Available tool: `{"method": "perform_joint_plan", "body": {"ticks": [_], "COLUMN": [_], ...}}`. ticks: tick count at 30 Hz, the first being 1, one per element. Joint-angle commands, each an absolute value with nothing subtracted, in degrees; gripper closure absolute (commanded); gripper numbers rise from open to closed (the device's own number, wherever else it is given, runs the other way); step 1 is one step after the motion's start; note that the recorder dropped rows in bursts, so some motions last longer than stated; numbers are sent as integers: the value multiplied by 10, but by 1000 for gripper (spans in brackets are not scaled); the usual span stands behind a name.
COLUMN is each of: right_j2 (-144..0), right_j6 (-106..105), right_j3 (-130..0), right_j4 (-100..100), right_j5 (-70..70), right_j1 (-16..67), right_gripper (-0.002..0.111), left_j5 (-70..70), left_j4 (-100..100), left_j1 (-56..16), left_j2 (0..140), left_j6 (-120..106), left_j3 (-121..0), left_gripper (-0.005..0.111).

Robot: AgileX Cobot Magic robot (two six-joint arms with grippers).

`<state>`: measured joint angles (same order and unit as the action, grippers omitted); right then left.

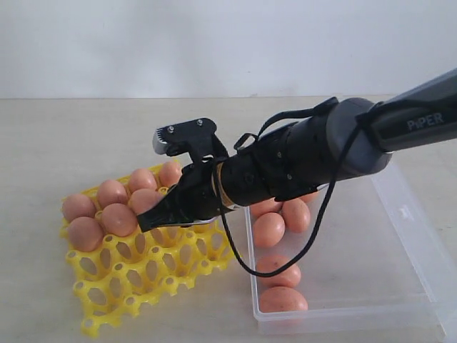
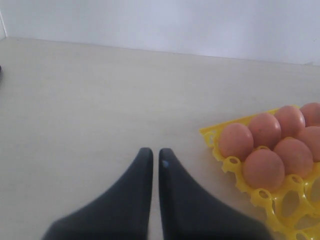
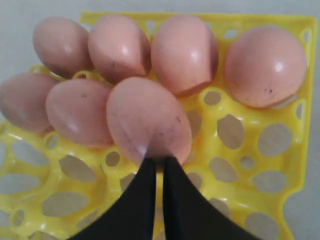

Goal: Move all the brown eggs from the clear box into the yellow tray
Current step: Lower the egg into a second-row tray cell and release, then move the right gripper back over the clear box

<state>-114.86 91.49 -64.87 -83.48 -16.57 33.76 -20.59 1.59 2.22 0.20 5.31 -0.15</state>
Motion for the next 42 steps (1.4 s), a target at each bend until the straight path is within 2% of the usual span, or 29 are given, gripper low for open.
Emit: {"method": "perform_joint_plan", "body": {"ticks": [1,17,20,27,29,33,38,42], "right_j2": [-1160,-1152,-1123,-1010,-976,-910,-824,-807], "right_j6": [915,951,1029,1012,978,953,777,490], "right_j3": [-647,-647,-647,-633,-633,-633,-618,-608], "right_j4": [-839,-888,-999,-999,-999,-999,-999,-768], "right_j5": [-175,-216,-231,-303,-268,-76,141,402], "right_j1": [338,338,338,336,336,336,352,365], "right_gripper": [108,108,108,108,108,108,108,108], "left_j5": [-204,-204,-204,-204,-204,-204,-204,-204], "left_j4": [15,15,15,15,15,15,15,15], "left_j1": [24,24,24,24,24,24,24,24], "left_j2": [0,0,0,0,0,0,0,0], "left_j6": [50,50,50,50,50,50,50,50], "left_j3": [0,0,0,0,0,0,0,0], "left_gripper": [103,103,103,103,103,103,103,103]}}
